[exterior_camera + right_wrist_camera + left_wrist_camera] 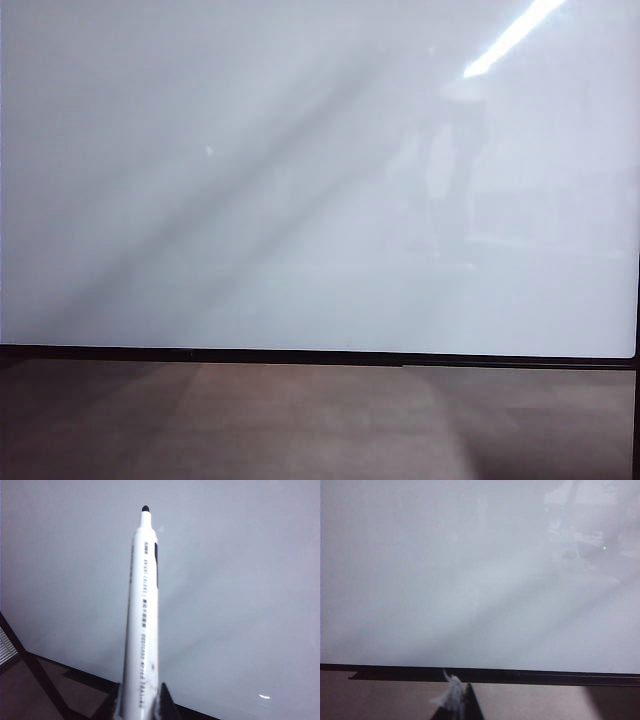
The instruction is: Reach to the right to find the marker pen, pick it up, and write the number 17 on the whiteboard.
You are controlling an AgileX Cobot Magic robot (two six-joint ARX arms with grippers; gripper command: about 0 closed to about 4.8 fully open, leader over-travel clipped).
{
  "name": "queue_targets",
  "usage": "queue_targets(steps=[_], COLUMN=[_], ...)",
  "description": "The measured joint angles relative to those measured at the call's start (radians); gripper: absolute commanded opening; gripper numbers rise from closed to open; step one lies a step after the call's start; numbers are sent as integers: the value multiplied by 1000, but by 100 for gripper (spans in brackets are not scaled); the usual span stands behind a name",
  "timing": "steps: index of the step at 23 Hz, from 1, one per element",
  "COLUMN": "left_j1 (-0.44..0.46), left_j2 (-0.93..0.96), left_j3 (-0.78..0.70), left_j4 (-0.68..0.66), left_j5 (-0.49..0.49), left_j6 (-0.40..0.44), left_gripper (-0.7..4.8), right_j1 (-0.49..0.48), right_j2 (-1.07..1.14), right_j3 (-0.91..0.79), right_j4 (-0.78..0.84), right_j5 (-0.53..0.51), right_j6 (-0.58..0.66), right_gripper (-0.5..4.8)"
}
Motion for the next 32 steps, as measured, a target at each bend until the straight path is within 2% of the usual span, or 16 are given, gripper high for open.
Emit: queue_targets(steps=[9,13,15,18,22,25,29,32], left_j1=[0,0,0,0,0,0,0,0], left_j2=[0,0,0,-1,-1,-1,-1,-1], left_j3=[0,0,0,0,0,0,0,0], left_j4=[0,0,-1,0,0,0,0,0], left_j5=[0,0,0,-3,-3,-3,-3,-3], left_j6=[0,0,0,0,0,0,0,0], left_gripper=[-5,-5,-5,-5,-5,-5,-5,-5], right_j1=[0,-14,-50,-151,-327,-430,-518,-545], right_j2=[0,-8,-61,-217,-463,-610,-793,-866], right_j3=[0,-1,-37,-172,-386,-509,-655,-727], right_j4=[0,-41,-90,-109,-126,-129,-129,-128], right_j5=[0,11,44,64,-32,-43,-49,-53], right_j6=[-2,-144,-215,-240,-212,-207,-206,-195], right_gripper=[-1,-1,-1,-1,-1,-1,-1,-1])
